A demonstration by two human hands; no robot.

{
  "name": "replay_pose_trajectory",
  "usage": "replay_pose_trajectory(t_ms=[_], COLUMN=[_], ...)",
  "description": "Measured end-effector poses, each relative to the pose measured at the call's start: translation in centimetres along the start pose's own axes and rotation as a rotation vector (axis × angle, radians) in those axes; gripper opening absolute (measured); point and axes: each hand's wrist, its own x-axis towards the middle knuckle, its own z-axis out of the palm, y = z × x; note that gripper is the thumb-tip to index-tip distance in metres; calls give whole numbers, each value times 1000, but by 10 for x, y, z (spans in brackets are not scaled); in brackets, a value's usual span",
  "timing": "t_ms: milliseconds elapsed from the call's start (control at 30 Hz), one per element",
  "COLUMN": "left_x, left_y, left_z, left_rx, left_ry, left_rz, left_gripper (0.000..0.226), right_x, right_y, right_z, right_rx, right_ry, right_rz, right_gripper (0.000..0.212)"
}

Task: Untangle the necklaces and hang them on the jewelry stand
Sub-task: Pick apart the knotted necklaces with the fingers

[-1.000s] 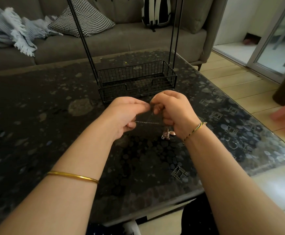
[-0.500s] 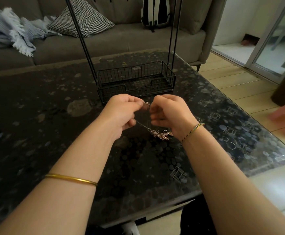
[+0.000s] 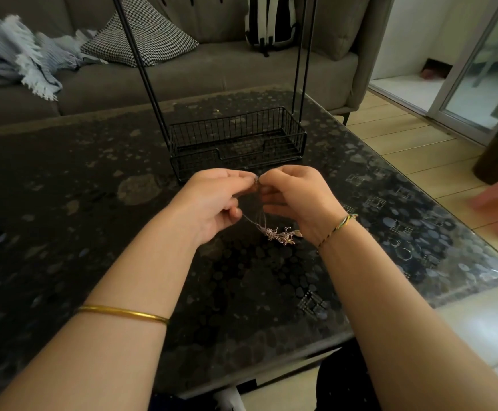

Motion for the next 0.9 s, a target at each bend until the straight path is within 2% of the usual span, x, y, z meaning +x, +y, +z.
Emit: replay_pose_trajectory(t_ms=[133, 467, 733, 900], left_x=[1, 0, 2, 1], left_y=[-3, -1, -3, -2], left_z=[1, -3, -5, -2], left_rx=[98, 139, 209, 195], left_ry=[-3, -31, 87, 99], left_rz=[33, 15, 83, 88], left_gripper=[4, 14, 16, 16], right_x=[0, 3, 0, 0], right_y=[0, 2, -1, -1], right_z=[0, -1, 1, 1], right_rx=[24, 35, 118, 113], right_ry=[-17, 33, 12, 24], right_rz=[-12, -43, -8, 0], right_gripper=[16, 13, 7, 8])
